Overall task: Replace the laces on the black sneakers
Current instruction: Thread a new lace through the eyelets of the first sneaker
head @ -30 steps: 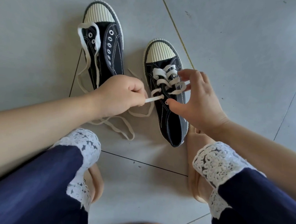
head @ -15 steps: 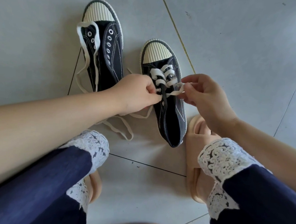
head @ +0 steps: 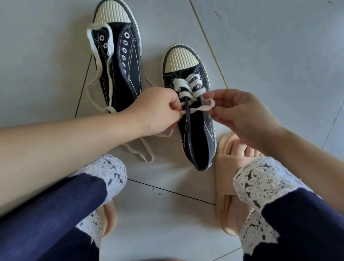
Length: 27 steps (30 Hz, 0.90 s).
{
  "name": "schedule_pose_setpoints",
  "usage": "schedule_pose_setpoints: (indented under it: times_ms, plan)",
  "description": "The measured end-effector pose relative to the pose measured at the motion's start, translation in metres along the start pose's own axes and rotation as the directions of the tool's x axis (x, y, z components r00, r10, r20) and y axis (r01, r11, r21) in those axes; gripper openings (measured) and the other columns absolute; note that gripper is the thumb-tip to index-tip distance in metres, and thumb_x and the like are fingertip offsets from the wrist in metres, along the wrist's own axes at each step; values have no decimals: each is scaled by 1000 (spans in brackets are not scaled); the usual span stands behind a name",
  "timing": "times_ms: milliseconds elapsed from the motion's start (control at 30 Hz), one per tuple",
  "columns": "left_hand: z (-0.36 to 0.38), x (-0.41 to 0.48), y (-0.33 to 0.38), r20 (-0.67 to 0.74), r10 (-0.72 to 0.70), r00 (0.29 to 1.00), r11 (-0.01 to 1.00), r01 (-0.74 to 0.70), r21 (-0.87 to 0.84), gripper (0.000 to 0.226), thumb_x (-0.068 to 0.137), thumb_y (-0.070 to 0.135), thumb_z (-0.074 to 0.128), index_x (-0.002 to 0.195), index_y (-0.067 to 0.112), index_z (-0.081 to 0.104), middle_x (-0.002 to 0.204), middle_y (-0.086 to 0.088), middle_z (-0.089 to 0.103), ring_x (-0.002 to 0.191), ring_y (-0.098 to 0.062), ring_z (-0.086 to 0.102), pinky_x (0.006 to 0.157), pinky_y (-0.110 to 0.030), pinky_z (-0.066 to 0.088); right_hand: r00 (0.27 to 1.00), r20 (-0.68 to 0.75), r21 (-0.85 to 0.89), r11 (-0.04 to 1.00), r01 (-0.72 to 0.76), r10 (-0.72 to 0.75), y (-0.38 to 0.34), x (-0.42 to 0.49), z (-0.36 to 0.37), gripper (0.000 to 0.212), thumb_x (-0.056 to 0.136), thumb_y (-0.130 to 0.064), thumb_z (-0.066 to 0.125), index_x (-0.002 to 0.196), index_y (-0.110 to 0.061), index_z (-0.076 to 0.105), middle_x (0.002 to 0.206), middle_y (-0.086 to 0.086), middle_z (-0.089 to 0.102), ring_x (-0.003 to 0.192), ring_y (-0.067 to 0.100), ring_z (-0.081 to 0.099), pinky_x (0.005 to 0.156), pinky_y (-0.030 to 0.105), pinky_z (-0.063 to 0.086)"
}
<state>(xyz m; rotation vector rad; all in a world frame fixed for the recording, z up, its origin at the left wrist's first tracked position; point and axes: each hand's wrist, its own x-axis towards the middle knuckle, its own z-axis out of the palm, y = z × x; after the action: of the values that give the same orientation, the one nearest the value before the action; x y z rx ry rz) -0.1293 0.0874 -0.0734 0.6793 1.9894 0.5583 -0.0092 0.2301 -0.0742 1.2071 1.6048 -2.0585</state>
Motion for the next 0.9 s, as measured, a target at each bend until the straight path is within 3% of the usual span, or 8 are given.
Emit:
schedule_pose_setpoints:
  times_ms: [133,267,400,500,633,800,900]
  plan:
    - [0,-1,0,10,-4,1000,1000,4,-14,15,84,13,60,71,20,57,59,5,63,51,-1,58,44,-6,37,989,-102,-233,969,77,-103,1,6,9,25,80,1,66,80,-24,64,84,-1,66,81,14,60,91,32,49]
    - [1,-1,-3,-18,10,1000,1000,-10,3,2,83,16,62,82,16,62,66,12,55,59,0,49,55,-5,37,987,-110,-248,965,91,-121,1,13,6,12,80,-12,70,77,-23,66,86,2,69,82,12,61,90,31,49]
    - [1,-1,-5,-41,20,999,1000,-20,-8,5,84,14,61,86,17,65,66,14,54,61,1,48,53,-1,34,984,4,-315,934,169,-176,-5,15,-4,15,81,-11,68,77,-24,66,80,0,67,75,10,58,75,20,47]
    - [3,-2,-5,-59,14,998,999,-16,-30,5,84,15,61,85,15,67,64,14,55,60,1,48,54,-1,33,980,100,-403,893,199,-173,-11,14,-9,23,81,-4,67,78,-27,65,90,12,69,84,17,60,90,34,50]
    - [5,-5,-7,-63,21,998,998,-24,-55,3,83,16,63,83,17,66,63,13,56,59,1,50,56,-2,34,973,137,-558,797,232,-187,-23,14,-17,21,73,-16,75,73,-34,65,84,-5,68,89,20,65,93,41,49]
    - [8,-7,-5,-79,11,997,997,-17,-75,4,81,17,64,79,19,66,63,13,57,60,0,51,58,-7,38,966,202,-694,673,256,-158,-30,12,-13,14,78,-26,70,72,-36,62,85,4,69,81,19,62,82,33,48]
    - [9,-7,-4,-85,-8,996,994,-2,-108,2,81,17,65,80,18,67,64,12,57,62,-4,52,63,-15,41,963,246,-676,691,255,-115,-30,9,-9,7,81,-23,64,75,-27,64,88,7,68,76,12,57,76,27,45]
